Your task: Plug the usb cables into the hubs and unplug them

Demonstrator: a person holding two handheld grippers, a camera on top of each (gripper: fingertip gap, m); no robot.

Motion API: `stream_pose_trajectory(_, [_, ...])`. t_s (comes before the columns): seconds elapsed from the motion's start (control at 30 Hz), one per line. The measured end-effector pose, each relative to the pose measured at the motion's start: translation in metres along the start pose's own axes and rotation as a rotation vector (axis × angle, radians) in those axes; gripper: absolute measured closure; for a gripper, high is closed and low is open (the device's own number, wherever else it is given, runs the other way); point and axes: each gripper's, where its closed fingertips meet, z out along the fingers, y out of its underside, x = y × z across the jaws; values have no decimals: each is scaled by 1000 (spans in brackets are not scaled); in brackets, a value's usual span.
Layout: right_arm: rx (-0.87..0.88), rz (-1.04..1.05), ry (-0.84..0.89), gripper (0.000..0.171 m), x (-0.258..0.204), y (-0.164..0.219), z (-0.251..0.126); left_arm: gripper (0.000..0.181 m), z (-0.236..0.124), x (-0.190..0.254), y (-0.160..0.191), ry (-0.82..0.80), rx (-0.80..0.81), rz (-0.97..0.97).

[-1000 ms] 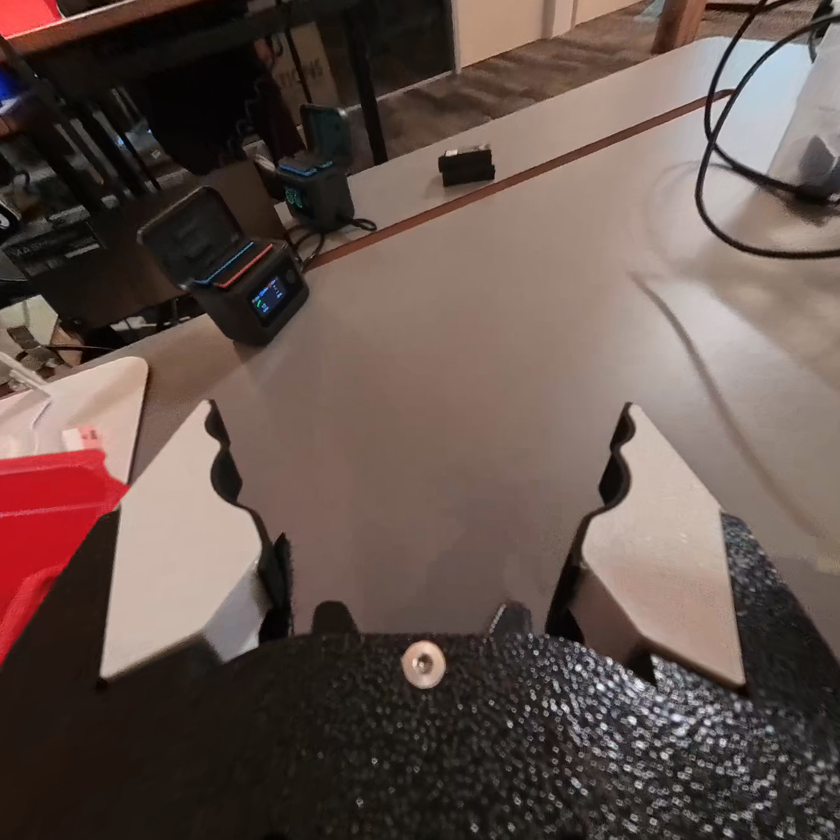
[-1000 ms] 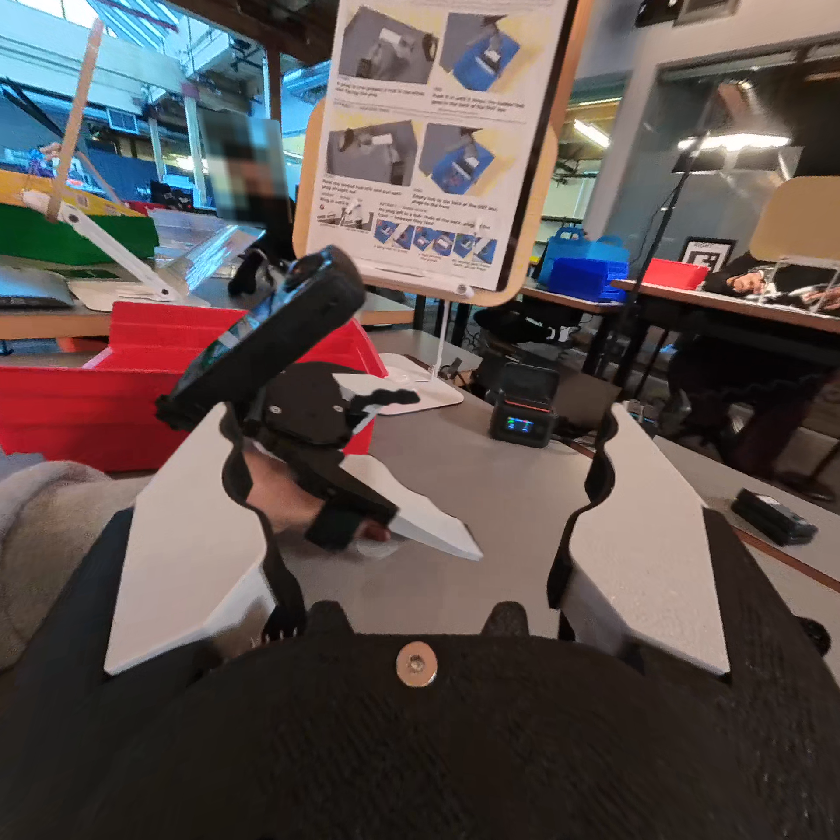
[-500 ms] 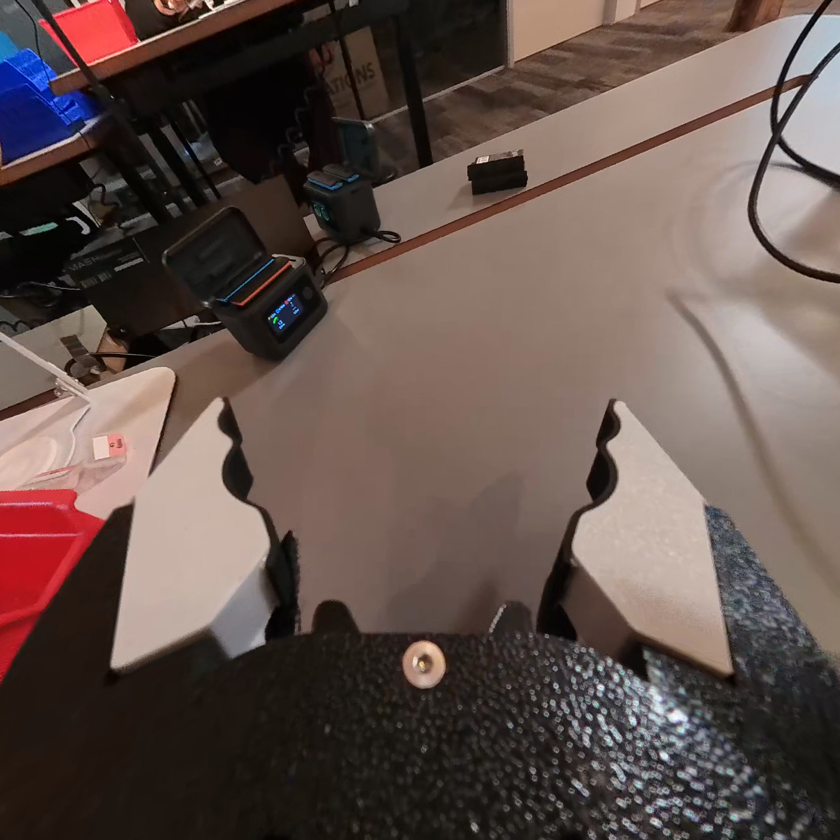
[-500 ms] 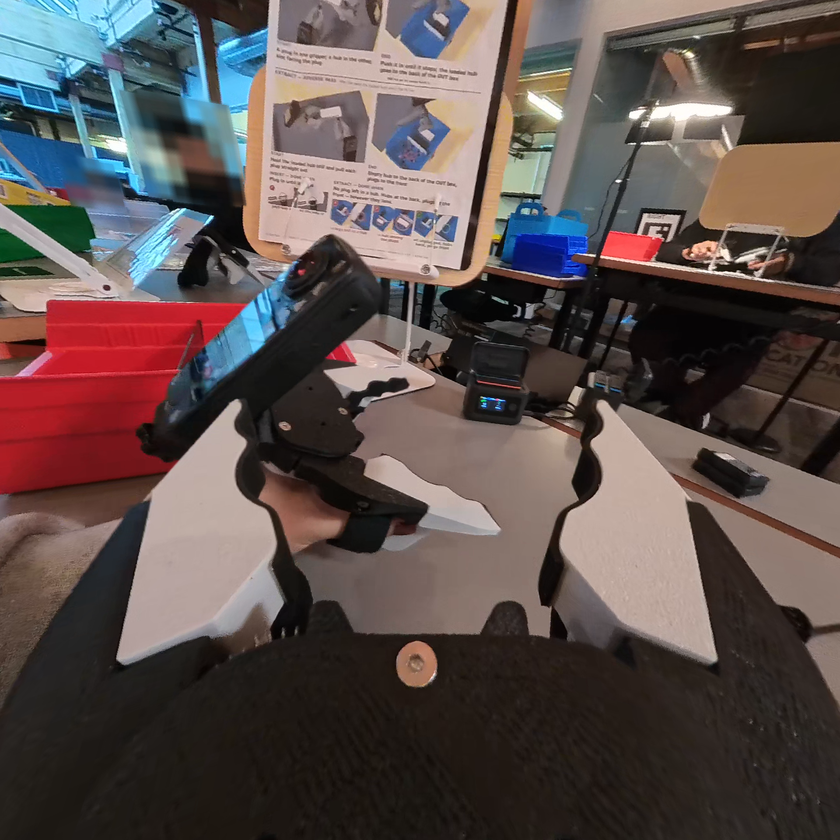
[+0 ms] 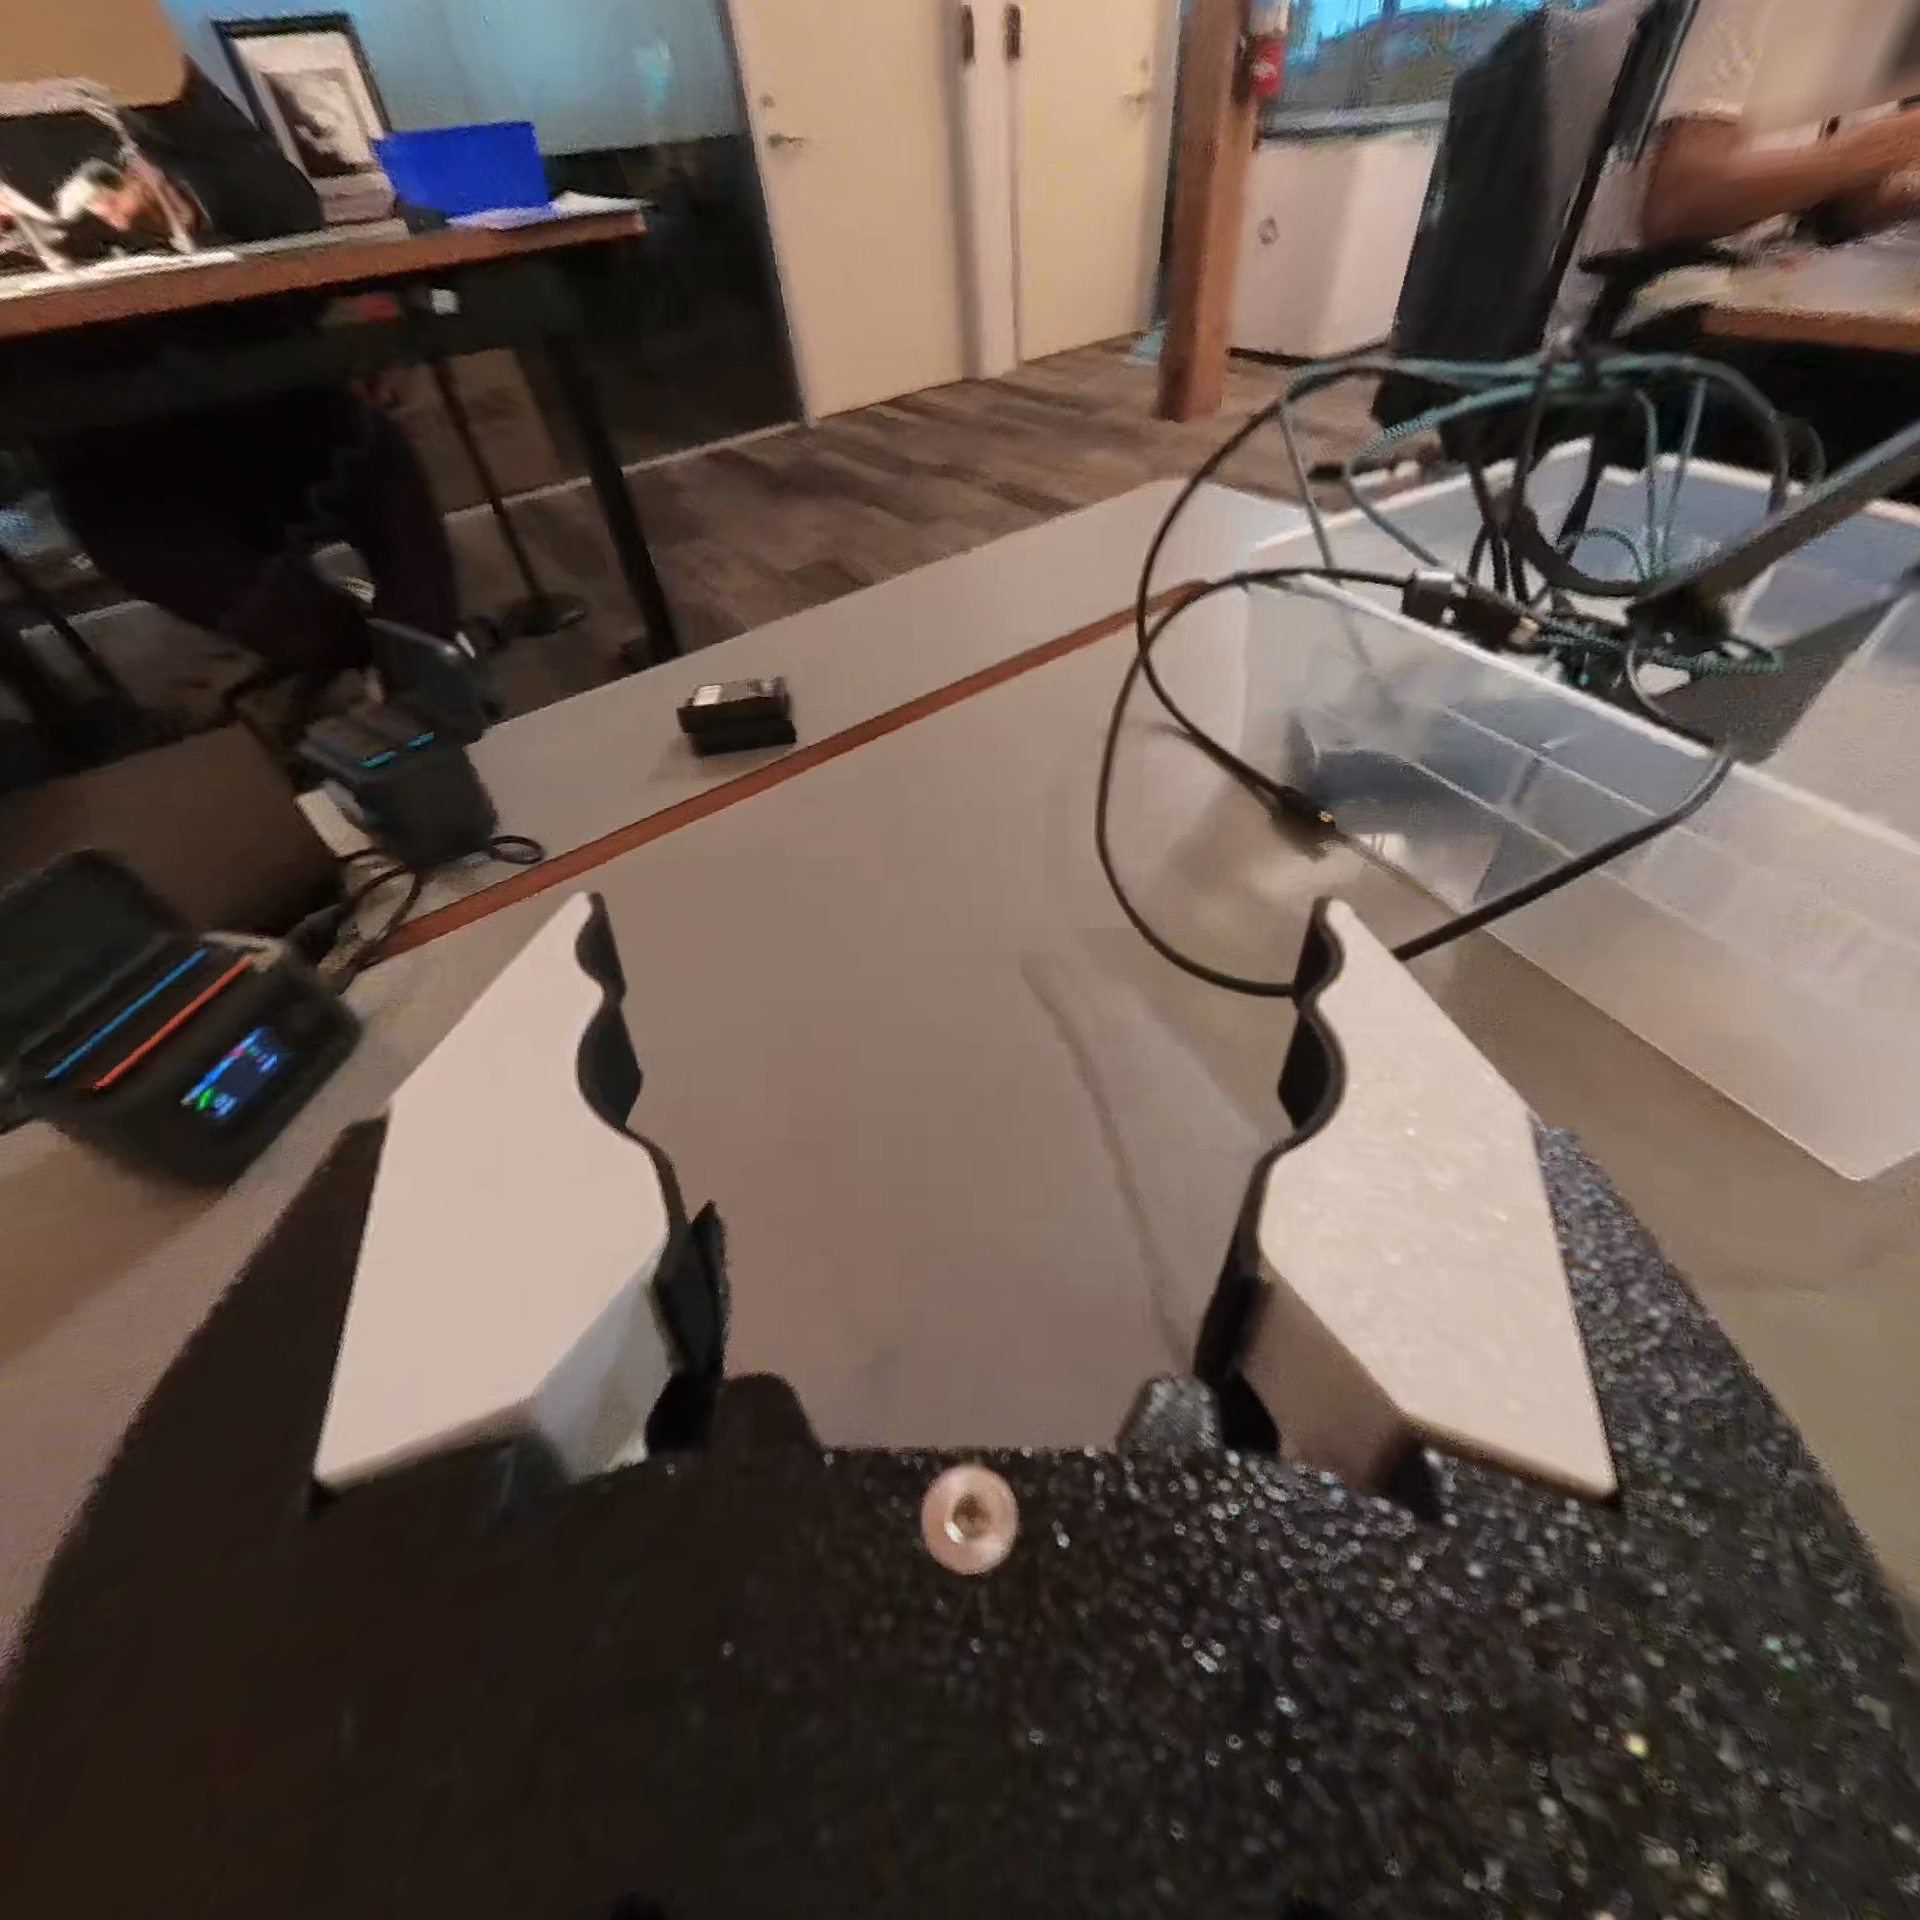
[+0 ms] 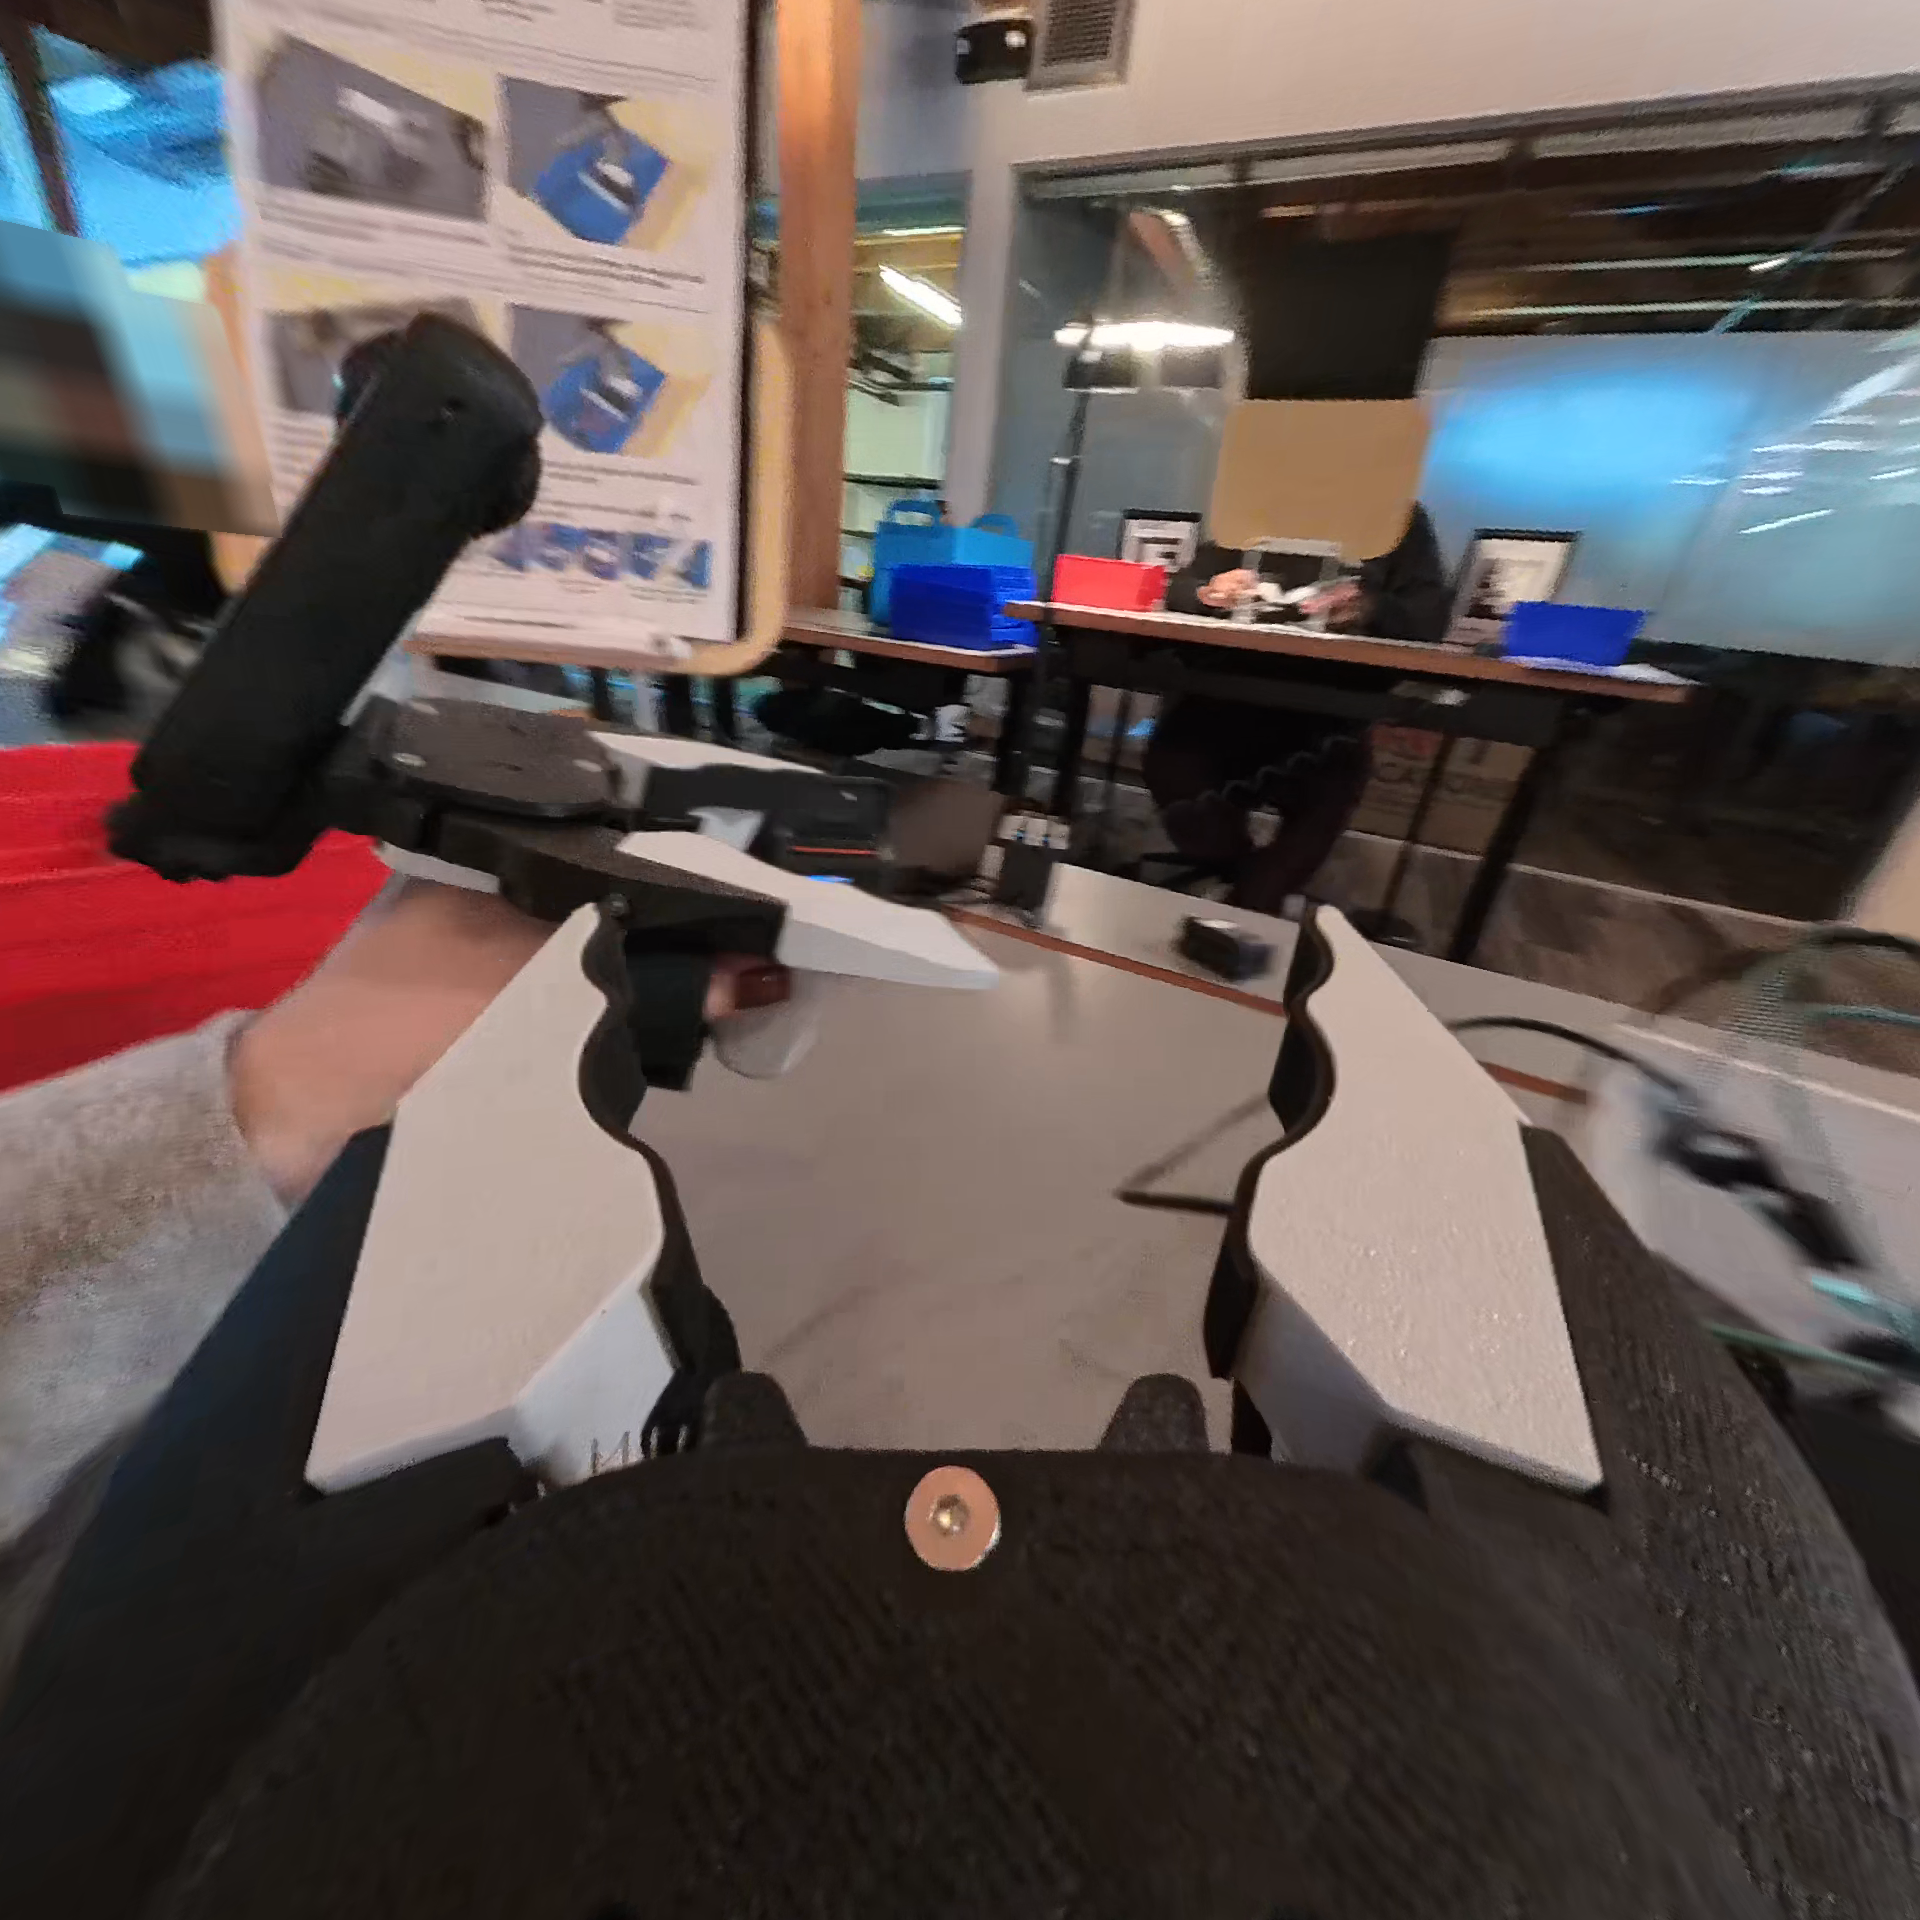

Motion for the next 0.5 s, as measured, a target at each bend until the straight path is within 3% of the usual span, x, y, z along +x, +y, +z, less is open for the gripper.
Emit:
stream_pose_trajectory(0.07, [-29,-81,134,47,41,-6,-27,51,2,4,-3,-31,-38,53])
stream_pose_trajectory(0.13, [-81,-171,334,49,100,-10,-64,42,-18,-17,-8,-127,-70,99])
stream_pose_trajectory(0.27, [-353,-254,741,50,230,18,-153,28,-106,-99,4,-387,-188,76])
stream_pose_trajectory(0.4, [-644,35,725,52,279,88,-189,24,-211,-157,67,-550,-431,-46])
stream_pose_trajectory(0.5, [-779,97,722,72,293,113,-201,32,-271,-164,127,-551,-638,-160])
